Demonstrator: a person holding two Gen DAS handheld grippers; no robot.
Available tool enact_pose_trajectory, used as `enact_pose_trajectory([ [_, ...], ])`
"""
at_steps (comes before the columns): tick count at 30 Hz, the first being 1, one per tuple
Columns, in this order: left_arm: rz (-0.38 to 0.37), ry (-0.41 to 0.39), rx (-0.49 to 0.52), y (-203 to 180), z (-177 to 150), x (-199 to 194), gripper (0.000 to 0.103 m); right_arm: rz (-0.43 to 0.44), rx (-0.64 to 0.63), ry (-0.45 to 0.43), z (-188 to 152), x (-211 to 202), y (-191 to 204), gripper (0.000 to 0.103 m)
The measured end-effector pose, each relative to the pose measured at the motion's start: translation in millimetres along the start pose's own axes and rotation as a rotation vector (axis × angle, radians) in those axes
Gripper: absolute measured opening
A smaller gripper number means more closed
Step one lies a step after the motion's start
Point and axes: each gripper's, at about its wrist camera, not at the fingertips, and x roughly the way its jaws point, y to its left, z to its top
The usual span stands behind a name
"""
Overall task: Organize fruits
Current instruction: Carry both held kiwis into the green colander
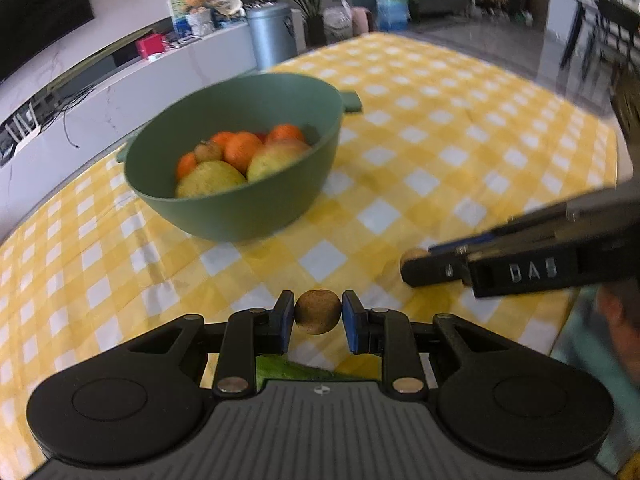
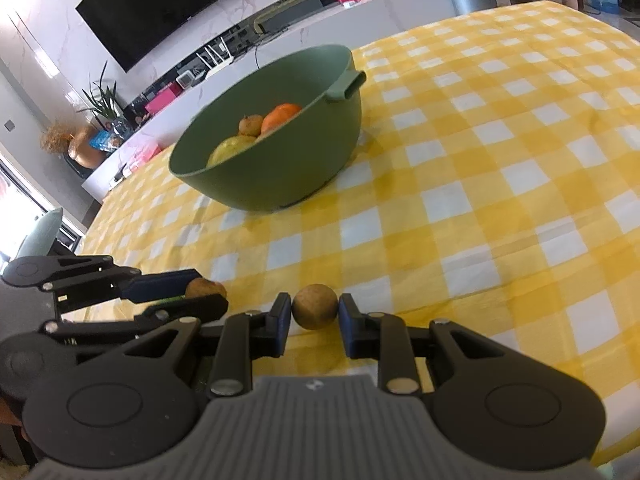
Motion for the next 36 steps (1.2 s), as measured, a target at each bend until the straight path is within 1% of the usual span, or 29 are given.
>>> enact_pose_trajectory([
  [5,-0.007,-0.066,-0.078,11,5,-9,0.028,0.015,-0.02,-0.046,1,-7,3,0.022],
  [9,-0.016,-0.116,-0.129,20,9,-15,0.028,0.01,-0.045,-0.087,4,-13,7,0.022],
  [17,-0.029,-0.229,-0.203,32,23,-21,0.028,-0.039,-0.16,-0.198,11,-26,22,0.022],
  [20,-0.032,-0.262,-0.228,38,30,-21,0.028,-0.051,-0.185,-0.235,16,-29,27,0.022],
  [27,-0.053,-0.291,-0.283,51,38,-17,0.028,-0.055,-0.216,-0.301,34,-34,35,0.022],
  [31,-0.067,-0.305,-0.31,58,44,-16,0.028,-0.046,-0.234,-0.314,45,-31,39,0.022],
  [36,-0.047,-0.335,-0.328,65,59,-15,0.028,-0.05,-0.285,-0.325,60,-25,45,0.022],
])
